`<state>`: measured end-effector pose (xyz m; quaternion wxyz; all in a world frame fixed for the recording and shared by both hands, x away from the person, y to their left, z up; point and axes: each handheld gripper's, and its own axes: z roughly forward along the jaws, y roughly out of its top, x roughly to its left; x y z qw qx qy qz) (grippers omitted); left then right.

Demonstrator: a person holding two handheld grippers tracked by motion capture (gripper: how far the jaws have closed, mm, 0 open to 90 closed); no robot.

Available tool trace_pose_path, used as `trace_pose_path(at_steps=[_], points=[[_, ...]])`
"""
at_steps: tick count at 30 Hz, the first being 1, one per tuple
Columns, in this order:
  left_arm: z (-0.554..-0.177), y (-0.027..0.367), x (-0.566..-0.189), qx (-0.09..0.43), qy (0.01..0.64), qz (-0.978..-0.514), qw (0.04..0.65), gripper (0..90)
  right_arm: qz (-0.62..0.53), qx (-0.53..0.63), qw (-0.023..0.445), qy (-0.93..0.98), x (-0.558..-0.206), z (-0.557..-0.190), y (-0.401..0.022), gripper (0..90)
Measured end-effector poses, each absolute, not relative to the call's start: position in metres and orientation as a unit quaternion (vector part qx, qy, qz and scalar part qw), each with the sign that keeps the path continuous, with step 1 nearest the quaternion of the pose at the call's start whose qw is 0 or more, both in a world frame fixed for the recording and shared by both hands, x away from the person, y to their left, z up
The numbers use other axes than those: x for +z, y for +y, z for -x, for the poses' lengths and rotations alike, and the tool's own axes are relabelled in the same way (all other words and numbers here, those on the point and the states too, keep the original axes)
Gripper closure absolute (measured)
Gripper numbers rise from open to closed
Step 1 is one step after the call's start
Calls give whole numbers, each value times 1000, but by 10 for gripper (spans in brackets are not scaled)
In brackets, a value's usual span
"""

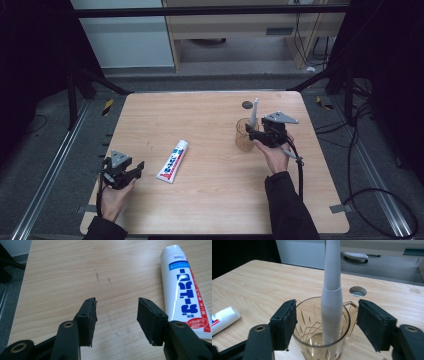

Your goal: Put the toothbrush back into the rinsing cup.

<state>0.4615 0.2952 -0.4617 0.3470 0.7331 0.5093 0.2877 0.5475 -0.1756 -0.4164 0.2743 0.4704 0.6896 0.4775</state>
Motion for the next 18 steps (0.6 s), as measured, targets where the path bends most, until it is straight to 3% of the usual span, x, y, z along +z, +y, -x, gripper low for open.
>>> trace_pose_path(at_steps=[18], points=[[-456, 283, -448, 262, 490, -746, 367, 527, -464, 471, 260, 704, -423, -481, -223, 204]])
